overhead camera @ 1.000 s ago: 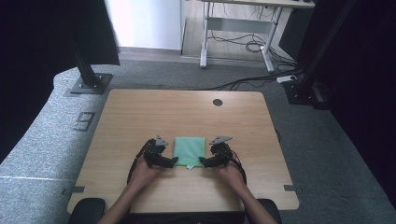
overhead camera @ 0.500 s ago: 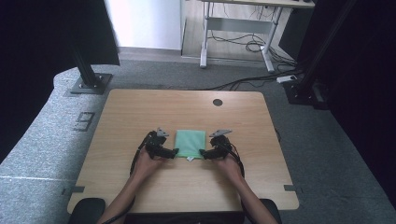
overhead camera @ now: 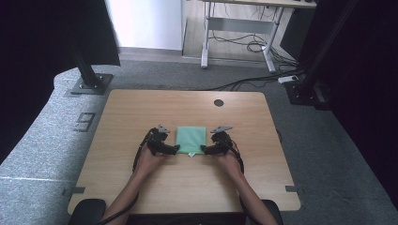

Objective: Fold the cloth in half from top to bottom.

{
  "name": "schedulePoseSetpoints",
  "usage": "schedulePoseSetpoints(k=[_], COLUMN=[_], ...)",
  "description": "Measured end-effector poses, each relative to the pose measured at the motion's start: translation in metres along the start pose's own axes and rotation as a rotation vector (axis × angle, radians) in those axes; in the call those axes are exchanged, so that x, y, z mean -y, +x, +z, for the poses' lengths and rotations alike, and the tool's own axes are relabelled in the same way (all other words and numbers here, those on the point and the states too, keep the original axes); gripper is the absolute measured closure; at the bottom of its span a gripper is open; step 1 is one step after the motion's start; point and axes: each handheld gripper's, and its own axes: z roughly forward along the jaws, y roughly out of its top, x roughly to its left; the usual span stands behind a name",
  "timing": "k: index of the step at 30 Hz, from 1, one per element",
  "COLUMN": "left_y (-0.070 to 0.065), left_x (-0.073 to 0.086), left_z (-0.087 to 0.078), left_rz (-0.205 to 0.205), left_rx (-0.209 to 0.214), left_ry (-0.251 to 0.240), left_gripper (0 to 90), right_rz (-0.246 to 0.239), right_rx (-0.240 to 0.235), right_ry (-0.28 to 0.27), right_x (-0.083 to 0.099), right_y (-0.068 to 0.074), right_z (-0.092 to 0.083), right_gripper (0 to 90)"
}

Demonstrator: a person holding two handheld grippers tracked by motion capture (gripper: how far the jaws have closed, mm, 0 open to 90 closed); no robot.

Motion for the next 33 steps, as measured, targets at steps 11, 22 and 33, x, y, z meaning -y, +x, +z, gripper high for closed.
schedulePoseSetpoints(k=[11,22,33], left_y=[0.001,-0.02,-0.026], left_x=[-0.003,-0.006,0.013], left_z=[-0.004,-0.042,-0.084], left_rz=[-0.021,0.101,0.169], left_rx=[0.038,0.07,0.037], left_ry=[0.009,-0.017,-0.041], left_gripper=[5.4,1.2,0.7], right_rz=[-0.014,-0.058,-0.09], right_rx=[-0.014,-0.04,-0.025], right_ry=[0.011,-0.021,-0.061], right_x=[-0.004,-0.013,-0.002], right_y=[0.001,0.011,0.016], right_z=[-0.004,-0.039,-0.082], right_gripper=[16.8,13.3,7.4])
